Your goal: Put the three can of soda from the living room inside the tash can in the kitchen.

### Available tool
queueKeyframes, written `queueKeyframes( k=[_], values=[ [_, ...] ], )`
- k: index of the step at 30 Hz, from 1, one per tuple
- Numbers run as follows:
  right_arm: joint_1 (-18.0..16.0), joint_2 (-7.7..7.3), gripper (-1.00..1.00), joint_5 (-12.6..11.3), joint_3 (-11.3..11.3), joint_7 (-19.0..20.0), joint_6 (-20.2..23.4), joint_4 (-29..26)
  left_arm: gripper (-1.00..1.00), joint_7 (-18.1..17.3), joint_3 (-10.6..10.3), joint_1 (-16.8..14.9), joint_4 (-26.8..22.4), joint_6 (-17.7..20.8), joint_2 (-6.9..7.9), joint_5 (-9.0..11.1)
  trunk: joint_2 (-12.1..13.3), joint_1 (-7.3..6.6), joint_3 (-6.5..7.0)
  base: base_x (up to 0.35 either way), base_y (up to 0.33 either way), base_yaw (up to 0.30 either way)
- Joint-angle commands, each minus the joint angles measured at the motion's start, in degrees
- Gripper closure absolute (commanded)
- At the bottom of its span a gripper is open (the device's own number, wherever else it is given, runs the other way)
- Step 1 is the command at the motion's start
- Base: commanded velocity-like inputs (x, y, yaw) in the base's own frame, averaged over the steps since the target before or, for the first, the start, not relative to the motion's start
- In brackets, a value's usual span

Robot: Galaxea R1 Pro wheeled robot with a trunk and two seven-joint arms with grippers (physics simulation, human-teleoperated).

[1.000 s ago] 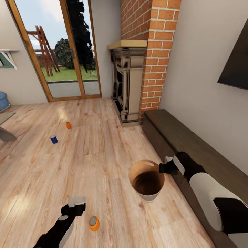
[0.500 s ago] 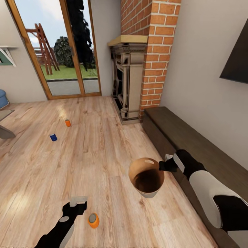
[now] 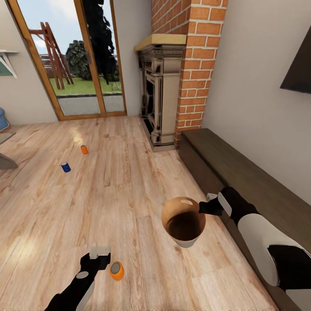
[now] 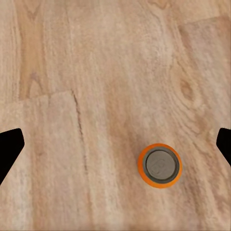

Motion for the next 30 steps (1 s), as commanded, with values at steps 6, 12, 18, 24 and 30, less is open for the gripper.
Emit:
queueKeyframes(
  k=[6, 12, 18, 24, 30],
  values=[
    [-0.03, -0.18, 1.00, -1.07, -0.19, 0.23, 0.05, -0.04, -1.00, 0.00, -0.02, 0.00, 0.00, 0.00, 0.01, -0.01, -2.43, 1.32, -1.60, 0.000, 0.000, 0.000],
    [-0.03, -0.73, 1.00, -1.12, -0.27, 0.46, -0.02, -0.46, -1.00, 0.00, -0.02, 0.00, 0.00, 0.00, -0.02, -0.01, -4.83, 2.63, -3.20, 0.000, 0.000, 0.000],
    [-0.03, -3.27, 1.00, -1.38, -0.44, 4.34, 0.13, -0.72, -1.00, 0.00, -0.02, 0.00, 0.00, -0.06, 0.01, -0.01, -7.24, 3.95, -4.80, 0.000, 0.000, 0.000],
    [-0.03, -4.57, 1.00, -1.19, -0.37, 7.40, 0.28, -0.68, -1.00, 0.00, -0.01, 0.00, -0.16, -0.08, 0.01, 0.04, -8.44, 4.61, -5.85, 0.000, 0.000, 0.000],
    [-0.03, -4.68, 1.00, -1.22, -0.34, 7.82, 0.31, -0.67, -1.00, 0.00, 0.00, 0.00, -0.32, -0.07, 0.01, 0.07, -8.44, 4.61, -6.09, 0.001, 0.000, 0.000]
  ],
)
